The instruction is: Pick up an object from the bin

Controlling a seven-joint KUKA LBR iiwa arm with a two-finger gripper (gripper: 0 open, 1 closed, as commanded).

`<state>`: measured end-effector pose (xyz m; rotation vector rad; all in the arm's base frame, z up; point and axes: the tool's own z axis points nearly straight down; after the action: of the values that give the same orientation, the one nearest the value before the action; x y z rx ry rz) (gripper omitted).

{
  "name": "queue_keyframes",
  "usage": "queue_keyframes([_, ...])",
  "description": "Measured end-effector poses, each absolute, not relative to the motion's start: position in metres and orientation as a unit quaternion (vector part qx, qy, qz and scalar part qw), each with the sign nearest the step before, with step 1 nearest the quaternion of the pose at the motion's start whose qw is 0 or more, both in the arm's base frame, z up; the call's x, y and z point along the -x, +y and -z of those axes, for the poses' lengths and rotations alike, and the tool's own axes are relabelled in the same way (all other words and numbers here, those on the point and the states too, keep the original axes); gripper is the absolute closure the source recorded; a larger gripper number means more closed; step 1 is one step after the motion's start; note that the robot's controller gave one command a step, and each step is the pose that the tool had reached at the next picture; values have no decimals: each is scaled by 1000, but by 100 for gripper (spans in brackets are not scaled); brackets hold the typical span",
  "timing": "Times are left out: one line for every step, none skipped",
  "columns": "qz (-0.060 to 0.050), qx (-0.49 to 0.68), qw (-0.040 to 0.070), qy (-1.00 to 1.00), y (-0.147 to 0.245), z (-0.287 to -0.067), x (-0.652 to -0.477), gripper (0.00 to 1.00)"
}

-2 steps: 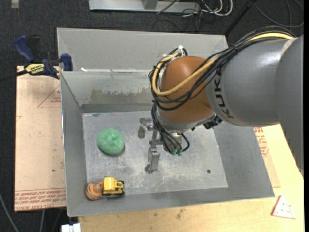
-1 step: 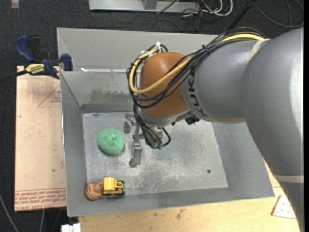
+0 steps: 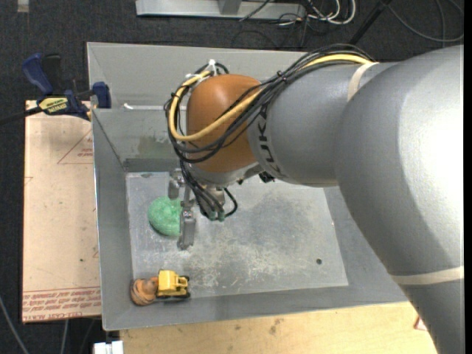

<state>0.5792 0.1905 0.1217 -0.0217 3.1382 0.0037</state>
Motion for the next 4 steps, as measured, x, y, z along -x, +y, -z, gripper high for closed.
queue_keyframes([-5, -156, 6, 988, 184, -79, -583, 100])
queue_keyframes([-6, -156, 6, 988, 184, -79, -583, 100])
queue_keyframes([-1, -173, 1, 985, 175, -175, -568, 100])
queue_keyframes([-1, -173, 1, 985, 176, -175, -568, 100])
